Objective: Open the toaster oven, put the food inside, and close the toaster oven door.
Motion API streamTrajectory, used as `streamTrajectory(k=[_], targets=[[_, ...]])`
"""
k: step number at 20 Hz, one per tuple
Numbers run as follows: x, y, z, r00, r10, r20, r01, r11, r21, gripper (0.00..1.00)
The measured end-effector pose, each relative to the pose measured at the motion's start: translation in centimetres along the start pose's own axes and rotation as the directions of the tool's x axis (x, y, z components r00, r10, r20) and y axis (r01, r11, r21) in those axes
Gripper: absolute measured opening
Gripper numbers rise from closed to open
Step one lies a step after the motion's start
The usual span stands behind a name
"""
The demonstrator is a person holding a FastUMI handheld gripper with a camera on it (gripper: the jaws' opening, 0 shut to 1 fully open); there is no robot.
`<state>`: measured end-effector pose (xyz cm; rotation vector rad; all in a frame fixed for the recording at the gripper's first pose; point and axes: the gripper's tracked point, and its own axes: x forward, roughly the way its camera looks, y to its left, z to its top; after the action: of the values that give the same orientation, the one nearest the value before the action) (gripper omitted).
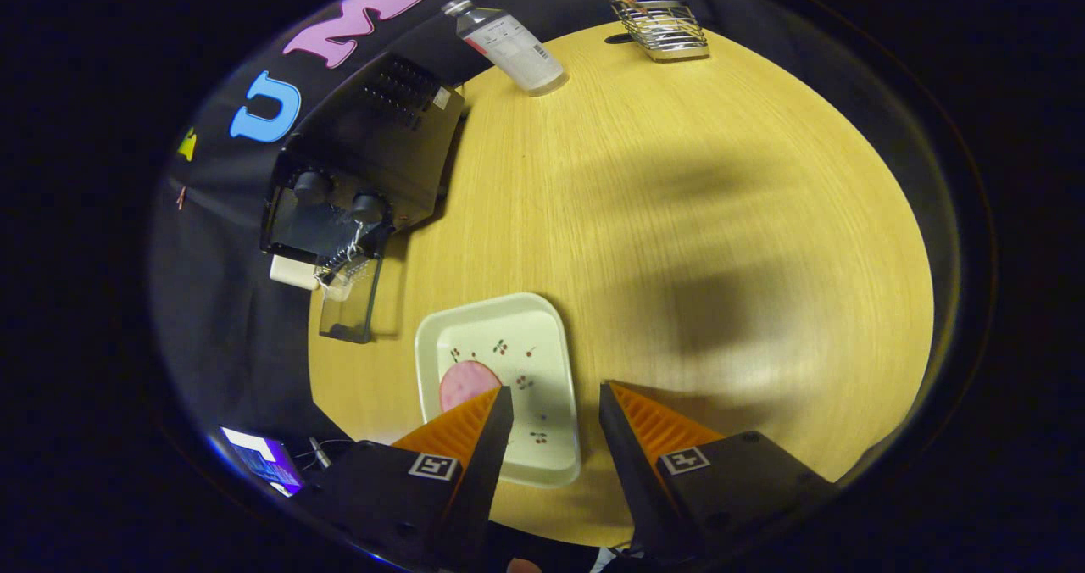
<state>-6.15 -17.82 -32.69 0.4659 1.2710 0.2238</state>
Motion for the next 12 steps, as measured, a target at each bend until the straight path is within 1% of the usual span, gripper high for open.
streamTrajectory(k=[1,2,3,4,5,6,7,9,10,12], targets=[[0.3,0.0,-0.1,1.0,0.01,-0.022,-0.01,1.0,-0.002,0.69],[0.5,-0.2,-0.5,0.999,0.009,-0.039,-0.009,1.0,-0.002,0.61],[0.8,-0.1,-0.7,0.999,0.022,-0.047,-0.023,1.0,-0.004,0.56],[1.0,-0.3,-1.0,0.998,0.022,-0.06,-0.023,1.0,-0.011,0.47],[1.4,-0.1,-1.7,0.995,0.039,-0.091,-0.04,0.999,-0.013,0.37],[1.4,0.6,-2.4,0.991,0.065,-0.121,-0.066,0.998,-0.004,0.18],[1.6,1.3,-2.7,0.984,0.103,-0.145,-0.101,0.995,0.022,0.1],[2.4,2.2,-3.2,0.976,0.142,-0.166,-0.138,0.99,0.037,0.11],[2.3,2.3,-3.2,0.975,0.147,-0.167,-0.143,0.989,0.035,0.11],[2.2,2.1,-3.3,0.974,0.141,-0.176,-0.129,0.989,0.076,0.09]])
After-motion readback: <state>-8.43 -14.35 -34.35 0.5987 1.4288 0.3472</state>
